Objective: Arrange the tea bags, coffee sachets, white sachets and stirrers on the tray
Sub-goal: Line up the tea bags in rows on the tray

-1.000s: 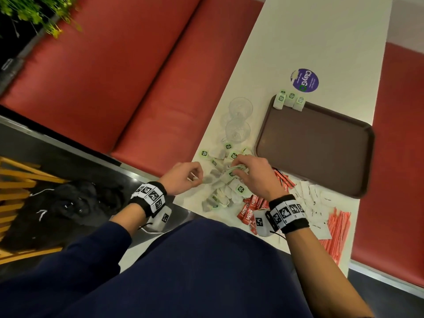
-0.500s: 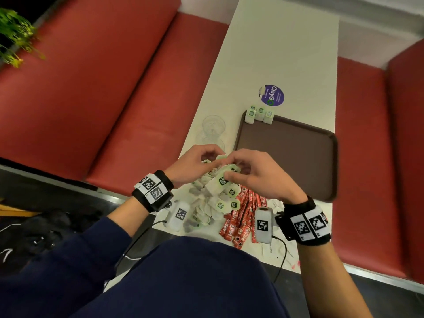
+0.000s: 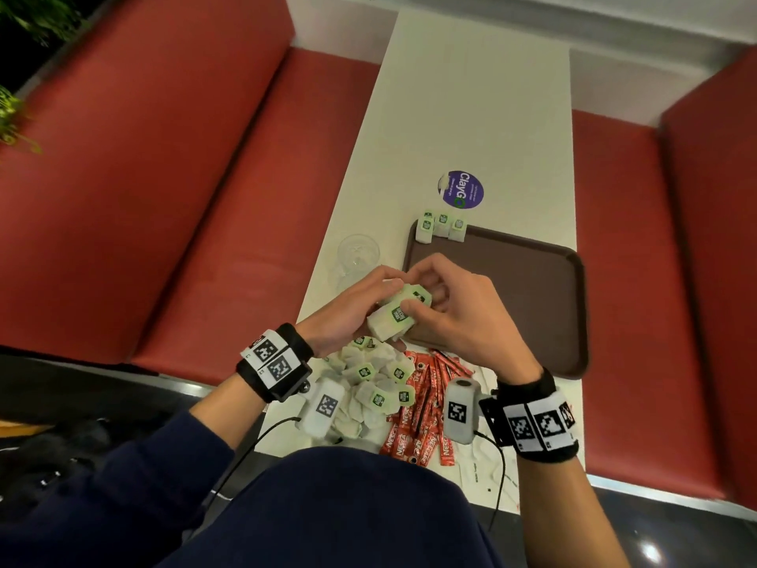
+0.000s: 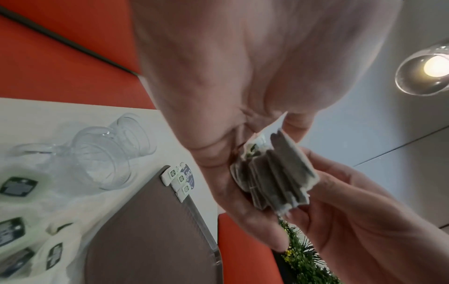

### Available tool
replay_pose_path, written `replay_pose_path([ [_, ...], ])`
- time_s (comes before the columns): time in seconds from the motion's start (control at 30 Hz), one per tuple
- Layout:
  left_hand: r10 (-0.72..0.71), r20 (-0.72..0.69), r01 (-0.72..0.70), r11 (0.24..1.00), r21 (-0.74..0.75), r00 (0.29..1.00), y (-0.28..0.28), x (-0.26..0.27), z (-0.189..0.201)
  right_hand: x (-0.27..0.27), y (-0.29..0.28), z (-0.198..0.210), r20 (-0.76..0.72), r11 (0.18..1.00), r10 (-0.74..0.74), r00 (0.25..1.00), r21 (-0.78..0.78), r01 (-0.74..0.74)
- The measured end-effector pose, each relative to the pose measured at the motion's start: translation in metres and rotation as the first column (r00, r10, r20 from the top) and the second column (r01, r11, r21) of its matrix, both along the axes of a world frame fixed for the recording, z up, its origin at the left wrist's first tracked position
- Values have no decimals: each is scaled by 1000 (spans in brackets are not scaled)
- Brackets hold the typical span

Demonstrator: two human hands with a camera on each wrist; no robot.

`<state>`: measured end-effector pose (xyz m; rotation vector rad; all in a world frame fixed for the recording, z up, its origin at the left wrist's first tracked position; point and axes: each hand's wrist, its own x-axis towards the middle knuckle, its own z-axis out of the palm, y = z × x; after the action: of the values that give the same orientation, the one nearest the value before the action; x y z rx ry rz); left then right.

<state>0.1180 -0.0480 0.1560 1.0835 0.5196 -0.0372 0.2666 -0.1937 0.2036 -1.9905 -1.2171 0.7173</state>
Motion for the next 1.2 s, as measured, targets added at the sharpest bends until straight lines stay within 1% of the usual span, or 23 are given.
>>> replay_pose_path([
  [0.07,-28,36,30,998,-62,999,2,5,-1,7,4,-1,12,1000,-18,1000,21,18],
  [0.13,-34,55,36,999,-21,998,4,12,-5,11,8,-5,28,997,-63,998,41,61],
  [0.17,-25,66,24,1000,12,998,4,15,-5,12,10,-9,40,993,-107,993,57,105],
  [0.23,24,79,-29,998,56,997,6,22,-6,14,13,-18,58,963,-250,967,115,242],
  [0.27,57,85,-62,996,66,995,6,25,-8,14,12,-22,40,937,-327,944,143,318],
  [0.3,88,91,-95,993,67,992,7,28,-8,14,11,-23,-10,910,-388,921,155,385],
  [0.33,118,98,-125,990,66,988,8,31,-9,13,9,-25,-90,890,-423,902,147,432],
  [0.4,156,105,-166,981,97,982,8,37,-11,11,6,-30,-292,879,-423,858,97,466],
  [0.47,199,103,-212,967,140,975,7,44,-12,7,4,-36,-440,888,-377,815,77,453],
  [0.57,257,58,-263,952,155,965,4,56,-13,7,6,-46,-539,872,-362,760,94,481],
  [0.67,285,12,-285,952,112,958,1,65,-16,11,12,-53,-635,841,-355,686,103,531],
  [0.73,292,10,-292,952,91,956,1,67,-19,17,14,-55,-651,826,-374,661,91,557],
  [0.87,294,34,-296,951,86,955,6,68,-27,31,17,-60,-595,817,-408,693,101,568],
  [0.93,305,36,-307,945,116,952,8,69,-30,35,18,-62,-583,821,-408,703,103,561],
  [1.03,319,38,-320,925,204,947,11,71,-32,37,21,-64,-597,812,-424,682,82,577],
  [1.1,319,42,-320,920,226,947,12,72,-31,37,23,-67,-599,810,-424,679,85,580],
  [1.13,314,42,-315,923,221,949,12,73,-31,38,24,-69,-622,806,-419,662,81,586],
  [1.2,303,39,-305,932,197,952,13,73,-31,43,27,-74,-694,788,-410,592,58,613],
])
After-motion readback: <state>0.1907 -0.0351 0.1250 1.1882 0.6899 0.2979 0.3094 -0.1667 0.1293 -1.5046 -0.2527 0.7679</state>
